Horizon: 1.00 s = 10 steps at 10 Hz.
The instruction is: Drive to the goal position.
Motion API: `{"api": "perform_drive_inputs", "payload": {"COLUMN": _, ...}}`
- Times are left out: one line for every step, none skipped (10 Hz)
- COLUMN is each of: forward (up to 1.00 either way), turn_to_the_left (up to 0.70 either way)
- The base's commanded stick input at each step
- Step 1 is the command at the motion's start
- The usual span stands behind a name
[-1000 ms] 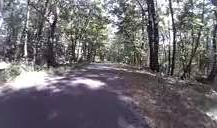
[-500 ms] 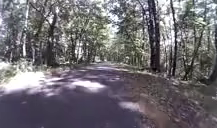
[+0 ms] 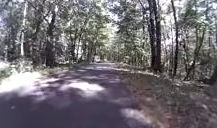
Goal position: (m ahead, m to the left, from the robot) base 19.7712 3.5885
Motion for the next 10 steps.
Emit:
{"api": "perform_drive_inputs", "payload": {"forward": 0.45, "turn_to_the_left": 0.17}}
{"api": "perform_drive_inputs", "payload": {"forward": 0.45, "turn_to_the_left": 0.27}}
{"api": "perform_drive_inputs", "payload": {"forward": 0.45, "turn_to_the_left": 0.27}}
{"api": "perform_drive_inputs", "payload": {"forward": 0.45, "turn_to_the_left": 0.00}}
{"api": "perform_drive_inputs", "payload": {"forward": 0.45, "turn_to_the_left": 0.00}}
{"api": "perform_drive_inputs", "payload": {"forward": 0.45, "turn_to_the_left": 0.00}}
{"api": "perform_drive_inputs", "payload": {"forward": 0.45, "turn_to_the_left": 0.00}}
{"api": "perform_drive_inputs", "payload": {"forward": 0.45, "turn_to_the_left": 0.00}}
{"api": "perform_drive_inputs", "payload": {"forward": 0.45, "turn_to_the_left": 0.00}}
{"api": "perform_drive_inputs", "payload": {"forward": 0.45, "turn_to_the_left": 0.00}}
